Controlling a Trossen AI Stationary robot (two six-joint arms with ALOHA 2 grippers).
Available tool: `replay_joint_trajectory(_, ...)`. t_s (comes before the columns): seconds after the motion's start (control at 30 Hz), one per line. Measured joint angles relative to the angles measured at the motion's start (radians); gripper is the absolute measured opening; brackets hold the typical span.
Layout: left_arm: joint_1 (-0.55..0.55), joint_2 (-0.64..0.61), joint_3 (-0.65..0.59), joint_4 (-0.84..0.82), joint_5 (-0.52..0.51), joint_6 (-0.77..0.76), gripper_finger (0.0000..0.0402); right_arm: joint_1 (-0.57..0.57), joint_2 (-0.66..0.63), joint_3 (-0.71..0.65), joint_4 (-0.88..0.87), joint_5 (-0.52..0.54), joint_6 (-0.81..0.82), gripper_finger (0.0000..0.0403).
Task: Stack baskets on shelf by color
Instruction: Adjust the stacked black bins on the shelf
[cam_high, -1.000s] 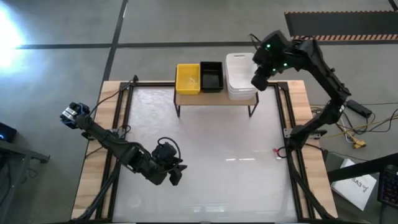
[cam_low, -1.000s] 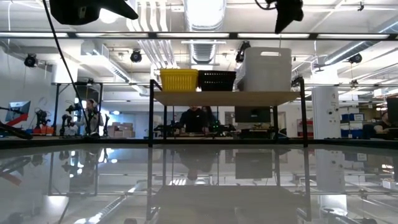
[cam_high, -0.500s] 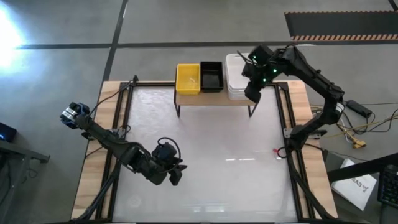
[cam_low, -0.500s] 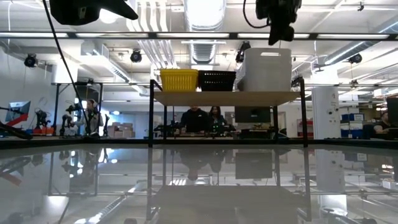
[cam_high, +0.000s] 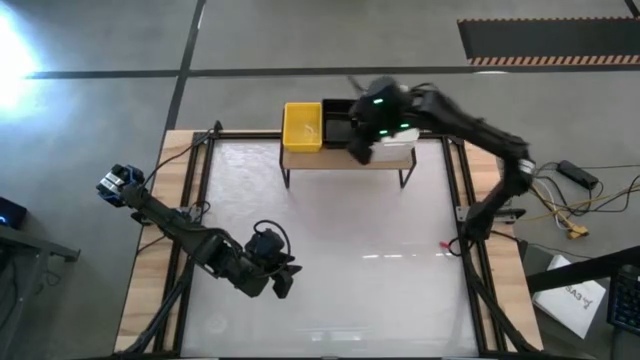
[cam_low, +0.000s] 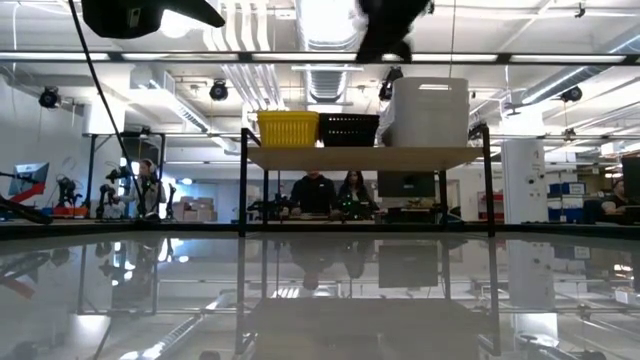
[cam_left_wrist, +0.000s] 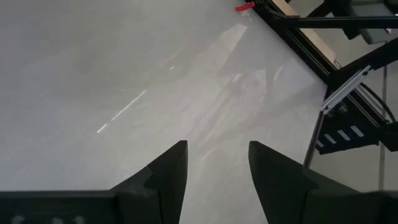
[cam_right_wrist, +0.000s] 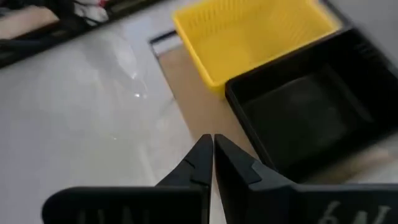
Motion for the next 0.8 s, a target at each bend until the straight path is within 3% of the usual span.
replay_joint_trajectory(0.1,0.001,0.000,0.000,0.007,0.003,-0.001,0.0154,0.000,0.099,-0.003,0.046,0.019,0.016,0.0009)
replay_joint_trajectory(0.27,0.001,-0.001,0.000,0.040,0.005,-0.001,0.0154,0.000,0.220,0.034,0.069,0.165,0.023,0.0009)
replay_joint_trajectory(0.5,0.001,-0.001,0.000,0.048,0.005,-0.002,0.0154,0.000,0.319,0.183,-0.021,0.119,0.029,0.0009)
replay_joint_trajectory(0.8,0.001,-0.002,0.001,0.048,0.004,-0.002,0.0154,-0.006,0.326,0.296,-0.099,0.101,0.002,0.0009)
